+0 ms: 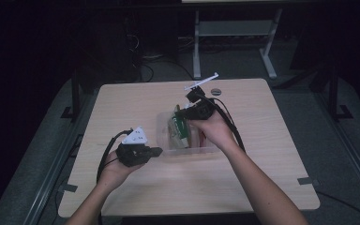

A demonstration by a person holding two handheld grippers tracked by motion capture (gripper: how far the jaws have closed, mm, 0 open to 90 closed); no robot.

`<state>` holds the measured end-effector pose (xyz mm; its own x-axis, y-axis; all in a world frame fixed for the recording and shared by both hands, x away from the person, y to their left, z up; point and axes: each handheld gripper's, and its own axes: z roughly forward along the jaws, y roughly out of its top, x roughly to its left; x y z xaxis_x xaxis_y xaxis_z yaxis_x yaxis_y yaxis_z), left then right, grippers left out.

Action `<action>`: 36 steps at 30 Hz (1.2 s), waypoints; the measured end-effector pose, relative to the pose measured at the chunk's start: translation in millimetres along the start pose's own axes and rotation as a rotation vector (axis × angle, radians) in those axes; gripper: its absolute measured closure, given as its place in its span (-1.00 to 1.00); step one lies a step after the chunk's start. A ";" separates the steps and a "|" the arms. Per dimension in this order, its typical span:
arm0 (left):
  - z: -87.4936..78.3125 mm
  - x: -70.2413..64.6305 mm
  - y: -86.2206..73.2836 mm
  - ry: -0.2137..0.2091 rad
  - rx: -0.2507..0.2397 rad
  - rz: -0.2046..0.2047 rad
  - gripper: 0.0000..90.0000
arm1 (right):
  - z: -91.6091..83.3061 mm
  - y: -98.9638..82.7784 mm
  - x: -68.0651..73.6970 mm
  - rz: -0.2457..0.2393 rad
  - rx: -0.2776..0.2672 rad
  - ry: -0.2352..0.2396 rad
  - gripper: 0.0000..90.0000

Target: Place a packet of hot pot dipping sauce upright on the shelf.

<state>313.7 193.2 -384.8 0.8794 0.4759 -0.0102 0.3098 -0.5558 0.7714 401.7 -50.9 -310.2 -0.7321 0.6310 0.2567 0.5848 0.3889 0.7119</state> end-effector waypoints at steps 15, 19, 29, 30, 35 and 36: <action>2.0 -1.3 -4.7 -0.011 0.034 0.010 0.77 | -12.3 -1.6 -2.0 -0.012 -0.033 0.040 0.47; 0.8 -0.9 -7.4 -0.020 0.035 0.008 0.56 | -20.6 -5.5 -3.9 -0.033 -0.051 0.055 0.25; -6.5 -0.5 -16.4 -0.035 0.048 -0.033 0.02 | -41.0 -31.7 -8.2 -0.165 -0.066 0.025 -0.26; -7.4 -1.2 -17.8 -0.038 0.050 -0.040 -0.01 | -42.6 -34.6 -9.4 -0.176 -0.071 0.026 -0.29; -12.5 -3.4 -26.2 -0.049 0.058 -0.052 -0.18 | -53.2 -48.4 -9.9 -0.193 -0.090 0.029 -0.40; -13.9 -3.6 -28.0 -0.053 0.056 -0.056 -0.20 | -54.9 -51.1 -10.1 -0.199 -0.092 0.027 -0.42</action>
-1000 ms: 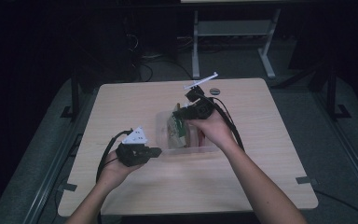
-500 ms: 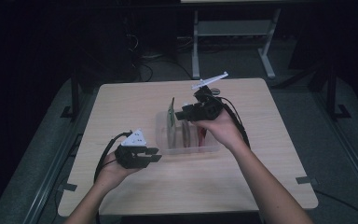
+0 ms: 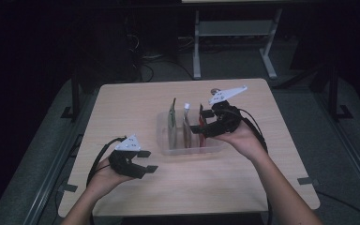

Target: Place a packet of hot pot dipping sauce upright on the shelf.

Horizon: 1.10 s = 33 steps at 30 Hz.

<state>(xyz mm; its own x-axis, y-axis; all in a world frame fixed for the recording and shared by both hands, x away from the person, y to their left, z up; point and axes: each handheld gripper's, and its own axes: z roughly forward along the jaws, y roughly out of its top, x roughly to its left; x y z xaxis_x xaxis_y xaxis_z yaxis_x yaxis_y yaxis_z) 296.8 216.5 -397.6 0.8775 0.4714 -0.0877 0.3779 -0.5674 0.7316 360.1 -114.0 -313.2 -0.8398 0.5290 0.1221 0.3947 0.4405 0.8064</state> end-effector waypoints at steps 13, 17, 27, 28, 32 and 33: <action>-7.1 1.4 -13.7 0.017 0.010 -0.007 -0.60 | -19.0 -42.9 3.4 -0.038 -0.030 -0.040 -0.64; -7.3 0.2 -18.5 0.021 0.022 -0.009 -0.63 | -24.3 -60.5 4.6 -0.038 -0.033 -0.062 -0.65; -9.6 -1.7 -36.5 0.049 0.023 -0.001 -0.63 | -42.6 -114.6 -2.5 0.006 -0.049 -0.099 -0.67; -9.2 -2.0 -39.0 0.052 0.026 -0.007 -0.63 | -43.9 -120.2 -3.9 0.012 -0.052 -0.104 -0.67; -8.1 0.3 -48.5 0.063 0.048 -0.006 -0.63 | -45.4 -141.4 -9.0 0.044 -0.036 -0.122 -0.68; -7.9 1.1 -50.9 0.066 0.049 -0.007 -0.63 | -45.0 -146.3 -9.8 0.051 -0.026 -0.133 -0.69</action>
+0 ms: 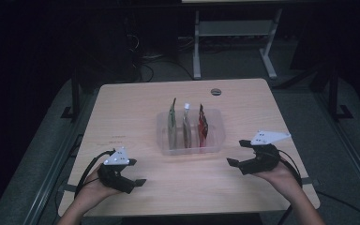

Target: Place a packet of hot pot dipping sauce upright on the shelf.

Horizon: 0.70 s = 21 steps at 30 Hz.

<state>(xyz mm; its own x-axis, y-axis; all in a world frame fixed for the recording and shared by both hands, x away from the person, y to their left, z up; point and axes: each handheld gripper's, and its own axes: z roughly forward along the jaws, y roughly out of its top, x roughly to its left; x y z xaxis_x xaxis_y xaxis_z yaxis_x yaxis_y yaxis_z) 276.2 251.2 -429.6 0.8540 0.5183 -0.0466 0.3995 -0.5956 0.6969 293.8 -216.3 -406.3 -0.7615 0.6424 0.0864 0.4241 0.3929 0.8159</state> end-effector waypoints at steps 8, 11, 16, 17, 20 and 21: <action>5.5 9.3 -13.7 0.009 0.018 -0.013 -0.63 | 5.8 -31.7 -8.8 0.005 0.092 -0.050 -0.70; 6.1 11.2 -16.4 0.017 0.044 0.002 -0.63 | 8.5 -37.8 -11.5 -0.003 0.117 -0.056 -0.70; 6.9 12.3 -17.6 0.017 0.053 0.004 -0.63 | 11.8 -43.4 -15.4 -0.012 0.165 -0.074 -0.71; 6.7 12.5 -17.4 0.018 0.054 0.008 -0.63 | 12.0 -44.1 -16.0 -0.010 0.167 -0.077 -0.71; 6.3 12.8 -16.9 0.018 0.056 0.011 -0.63 | 10.2 -44.0 -17.0 -0.008 0.159 -0.076 -0.71; 6.3 12.8 -16.9 0.019 0.056 0.012 -0.63 | 9.6 -43.5 -17.2 -0.004 0.157 -0.077 -0.71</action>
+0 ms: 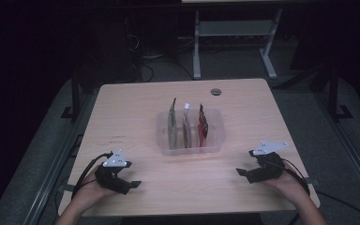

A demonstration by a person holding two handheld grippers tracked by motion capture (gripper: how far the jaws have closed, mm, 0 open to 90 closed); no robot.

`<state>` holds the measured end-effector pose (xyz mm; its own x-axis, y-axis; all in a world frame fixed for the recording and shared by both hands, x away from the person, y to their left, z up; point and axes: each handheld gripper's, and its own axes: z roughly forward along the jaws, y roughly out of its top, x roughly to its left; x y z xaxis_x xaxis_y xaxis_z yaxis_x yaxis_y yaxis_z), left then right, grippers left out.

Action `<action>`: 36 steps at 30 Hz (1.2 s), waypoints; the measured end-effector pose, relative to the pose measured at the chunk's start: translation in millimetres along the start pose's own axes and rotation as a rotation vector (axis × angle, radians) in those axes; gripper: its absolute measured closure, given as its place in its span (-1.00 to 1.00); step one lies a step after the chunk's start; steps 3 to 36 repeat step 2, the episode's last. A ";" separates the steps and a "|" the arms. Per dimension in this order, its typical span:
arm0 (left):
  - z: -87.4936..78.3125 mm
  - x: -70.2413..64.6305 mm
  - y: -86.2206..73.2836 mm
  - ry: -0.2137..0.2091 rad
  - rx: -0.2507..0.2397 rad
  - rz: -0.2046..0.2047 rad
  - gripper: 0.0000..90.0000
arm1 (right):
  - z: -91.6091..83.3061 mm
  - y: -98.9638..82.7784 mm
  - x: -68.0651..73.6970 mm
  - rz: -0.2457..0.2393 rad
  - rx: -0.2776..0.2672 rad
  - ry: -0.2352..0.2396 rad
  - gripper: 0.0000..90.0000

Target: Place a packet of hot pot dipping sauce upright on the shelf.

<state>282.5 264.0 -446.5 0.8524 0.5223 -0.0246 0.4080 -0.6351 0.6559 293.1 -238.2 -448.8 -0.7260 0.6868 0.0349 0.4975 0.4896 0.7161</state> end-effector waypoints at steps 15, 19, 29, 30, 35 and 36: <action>0.0 0.1 0.0 -0.001 0.000 -0.001 -0.63 | -0.7 0.3 -0.8 -0.003 -0.002 -0.002 -0.71; 0.0 0.1 0.0 -0.001 0.000 -0.001 -0.63 | -0.7 0.3 -0.8 -0.003 -0.002 -0.002 -0.71; 0.0 0.1 0.0 -0.001 0.000 -0.001 -0.63 | -0.7 0.3 -0.8 -0.003 -0.002 -0.002 -0.71; 0.0 0.1 0.0 -0.001 0.000 -0.001 -0.63 | -0.7 0.3 -0.8 -0.003 -0.002 -0.002 -0.71; 0.0 0.1 0.0 -0.001 0.000 -0.001 -0.63 | -0.7 0.3 -0.8 -0.003 -0.002 -0.002 -0.71; 0.0 0.1 0.0 -0.001 0.000 -0.001 -0.63 | -0.7 0.3 -0.8 -0.003 -0.002 -0.002 -0.71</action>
